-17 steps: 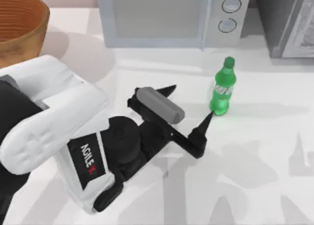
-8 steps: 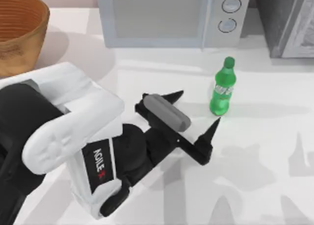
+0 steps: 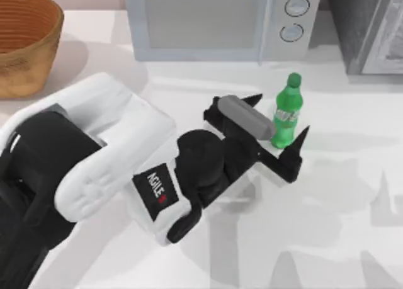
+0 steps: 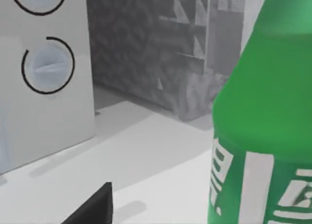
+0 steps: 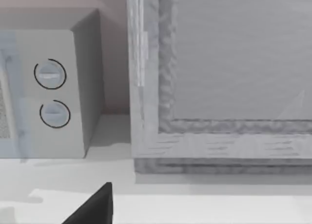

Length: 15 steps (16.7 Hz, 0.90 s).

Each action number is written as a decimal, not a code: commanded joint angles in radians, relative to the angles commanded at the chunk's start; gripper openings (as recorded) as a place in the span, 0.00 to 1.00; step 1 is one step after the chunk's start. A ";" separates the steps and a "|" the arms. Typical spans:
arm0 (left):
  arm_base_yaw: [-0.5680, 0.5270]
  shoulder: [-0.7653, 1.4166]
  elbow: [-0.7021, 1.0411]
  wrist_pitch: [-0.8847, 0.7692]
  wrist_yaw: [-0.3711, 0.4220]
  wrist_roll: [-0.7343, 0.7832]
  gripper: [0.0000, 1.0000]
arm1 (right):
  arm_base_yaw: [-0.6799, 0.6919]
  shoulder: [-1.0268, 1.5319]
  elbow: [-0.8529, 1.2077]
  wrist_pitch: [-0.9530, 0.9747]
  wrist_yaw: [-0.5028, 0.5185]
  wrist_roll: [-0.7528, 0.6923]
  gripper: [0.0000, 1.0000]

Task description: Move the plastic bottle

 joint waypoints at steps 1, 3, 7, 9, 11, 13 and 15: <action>-0.001 0.013 0.046 -0.033 -0.001 0.000 1.00 | 0.000 0.000 0.000 0.000 0.000 0.000 1.00; -0.004 0.035 0.123 -0.088 -0.004 0.000 1.00 | 0.000 0.000 0.000 0.000 0.000 0.000 1.00; -0.005 0.046 0.169 -0.123 -0.005 -0.001 1.00 | 0.000 0.000 0.000 0.000 0.000 0.000 1.00; -0.005 0.046 0.169 -0.123 -0.005 -0.001 1.00 | 0.000 0.000 0.000 0.000 0.000 0.000 1.00; -0.005 0.046 0.169 -0.123 -0.005 -0.001 0.85 | 0.000 0.000 0.000 0.000 0.000 0.000 1.00; -0.005 0.046 0.169 -0.123 -0.005 -0.001 0.70 | 0.000 0.000 0.000 0.000 0.000 0.000 1.00; -0.005 0.046 0.169 -0.123 -0.005 -0.001 0.55 | 0.000 0.000 0.000 0.000 0.000 0.000 1.00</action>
